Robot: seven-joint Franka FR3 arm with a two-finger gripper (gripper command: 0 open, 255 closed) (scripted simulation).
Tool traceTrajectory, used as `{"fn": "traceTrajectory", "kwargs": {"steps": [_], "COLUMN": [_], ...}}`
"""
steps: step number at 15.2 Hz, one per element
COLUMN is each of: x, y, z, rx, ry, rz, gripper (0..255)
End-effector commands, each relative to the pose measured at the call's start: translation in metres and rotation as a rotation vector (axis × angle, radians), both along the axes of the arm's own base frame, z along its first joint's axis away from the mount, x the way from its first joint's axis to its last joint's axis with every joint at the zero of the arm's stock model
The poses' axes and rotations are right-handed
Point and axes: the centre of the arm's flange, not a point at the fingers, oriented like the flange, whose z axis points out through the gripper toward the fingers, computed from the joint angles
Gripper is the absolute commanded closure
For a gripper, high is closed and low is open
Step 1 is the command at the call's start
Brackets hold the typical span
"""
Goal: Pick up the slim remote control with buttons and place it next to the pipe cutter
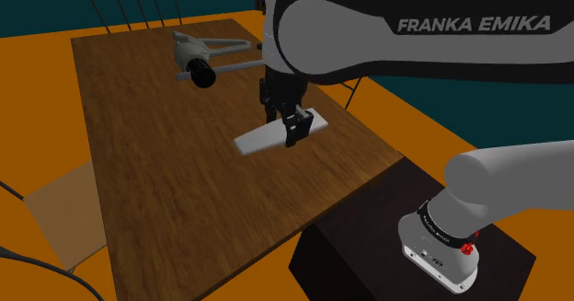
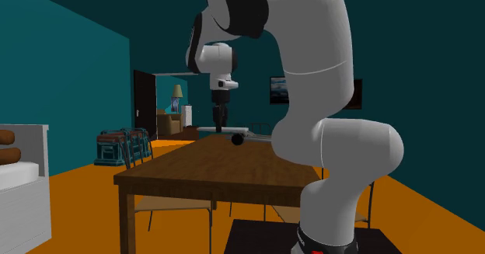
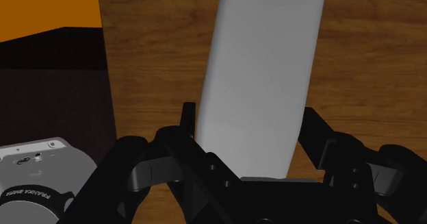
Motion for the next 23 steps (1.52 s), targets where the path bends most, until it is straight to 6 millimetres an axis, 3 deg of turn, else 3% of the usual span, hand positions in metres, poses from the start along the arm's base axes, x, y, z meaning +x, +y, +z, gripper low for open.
{"fn": "traceTrajectory", "kwargs": {"steps": [1, 2, 23], "x": [0.0, 0.0, 0.217], "y": [0.0, 0.0, -0.173], "z": [0.011, 0.014, 0.015], "rx": [0.0, 0.0, 0.0], "ry": [0.0, 0.0, 0.0], "rz": [0.0, 0.0, 0.0], "gripper": [255, 255, 255]}}
